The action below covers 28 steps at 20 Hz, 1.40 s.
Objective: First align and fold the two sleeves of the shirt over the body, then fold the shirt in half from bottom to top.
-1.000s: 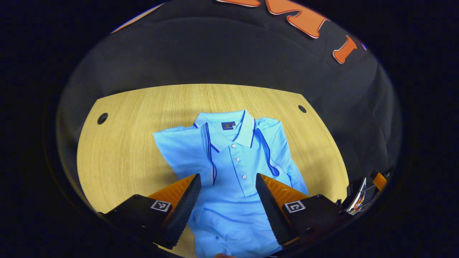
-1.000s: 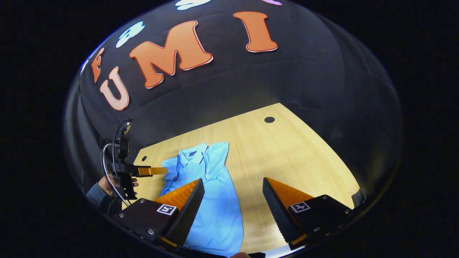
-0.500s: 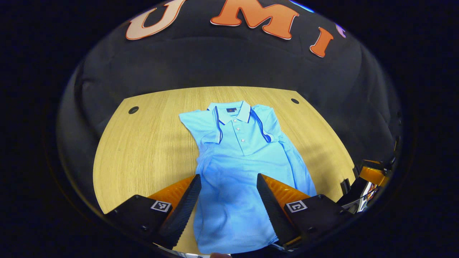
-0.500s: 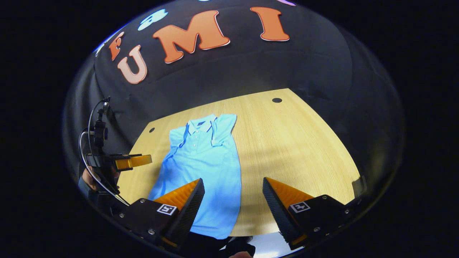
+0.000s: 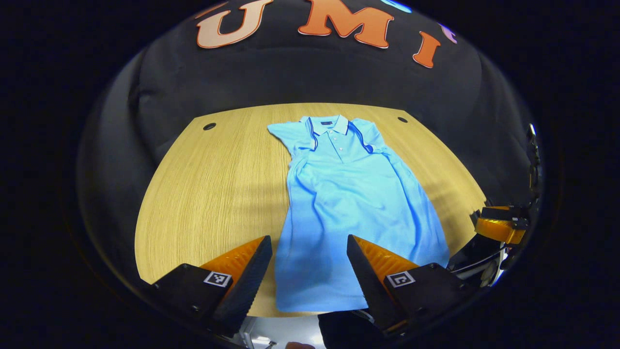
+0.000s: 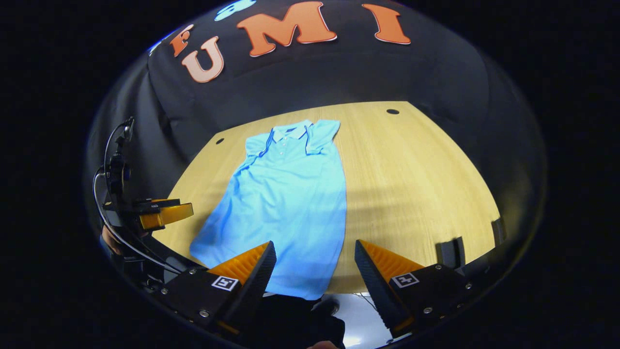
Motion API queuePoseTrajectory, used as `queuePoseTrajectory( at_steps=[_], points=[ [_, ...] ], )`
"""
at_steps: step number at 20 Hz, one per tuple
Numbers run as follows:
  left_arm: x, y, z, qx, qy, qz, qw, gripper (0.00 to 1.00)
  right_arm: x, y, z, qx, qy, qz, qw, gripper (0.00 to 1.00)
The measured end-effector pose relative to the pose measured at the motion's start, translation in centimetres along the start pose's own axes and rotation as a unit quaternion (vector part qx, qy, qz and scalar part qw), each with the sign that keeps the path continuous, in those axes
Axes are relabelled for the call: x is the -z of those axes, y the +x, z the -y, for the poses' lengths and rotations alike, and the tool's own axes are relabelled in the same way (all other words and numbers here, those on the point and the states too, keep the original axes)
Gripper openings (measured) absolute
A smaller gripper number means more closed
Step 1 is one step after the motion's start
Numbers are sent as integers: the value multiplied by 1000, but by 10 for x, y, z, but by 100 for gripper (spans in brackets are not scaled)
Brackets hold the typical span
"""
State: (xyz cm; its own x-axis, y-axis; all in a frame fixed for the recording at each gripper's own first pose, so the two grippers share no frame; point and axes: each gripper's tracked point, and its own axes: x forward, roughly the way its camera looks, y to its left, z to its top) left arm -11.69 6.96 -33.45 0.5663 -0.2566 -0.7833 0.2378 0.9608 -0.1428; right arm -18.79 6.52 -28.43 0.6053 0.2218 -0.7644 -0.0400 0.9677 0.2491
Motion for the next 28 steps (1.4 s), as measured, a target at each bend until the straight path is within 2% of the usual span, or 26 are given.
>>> queuePoseTrajectory(
  at_steps=[8,14,15,16,17,18,20,21,23,24,25,27,28],
  points=[
    [82,18,-8,-3,-14,-31,999,100,69,33,-12,-3,-38,-54,998,99],
    [99,38,-21,-30,5,-31,999,100,97,48,-7,14,-37,-75,996,99],
    [100,41,-21,-28,14,-28,999,100,91,49,-7,19,-39,-62,997,98],
    [97,43,-20,-24,22,-20,999,99,94,50,-6,28,-44,-64,997,90],
    [97,45,-20,-20,28,-14,999,100,93,52,-3,42,-49,-56,996,95],
    [97,45,-20,-19,28,-5,999,100,93,52,4,63,-58,-50,995,93],
    [97,47,-20,-25,22,6,999,100,88,54,6,78,-56,-32,995,69],
    [97,46,-19,-29,21,7,999,99,88,57,7,83,-50,-31,995,51],
    [96,46,-12,-37,11,3,999,61,84,62,7,83,-40,-35,995,21],
    [95,50,-11,-50,11,-2,999,43,82,64,6,76,-43,-43,995,17],
    [93,49,-5,-50,17,-4,999,12,81,65,7,76,-37,-49,995,8],
    [88,58,3,-46,17,-4,999,11,78,67,5,68,-7,-66,995,1],
    [87,55,6,-39,8,-7,999,5,77,69,3,61,9,-76,995,1]
  ],
)
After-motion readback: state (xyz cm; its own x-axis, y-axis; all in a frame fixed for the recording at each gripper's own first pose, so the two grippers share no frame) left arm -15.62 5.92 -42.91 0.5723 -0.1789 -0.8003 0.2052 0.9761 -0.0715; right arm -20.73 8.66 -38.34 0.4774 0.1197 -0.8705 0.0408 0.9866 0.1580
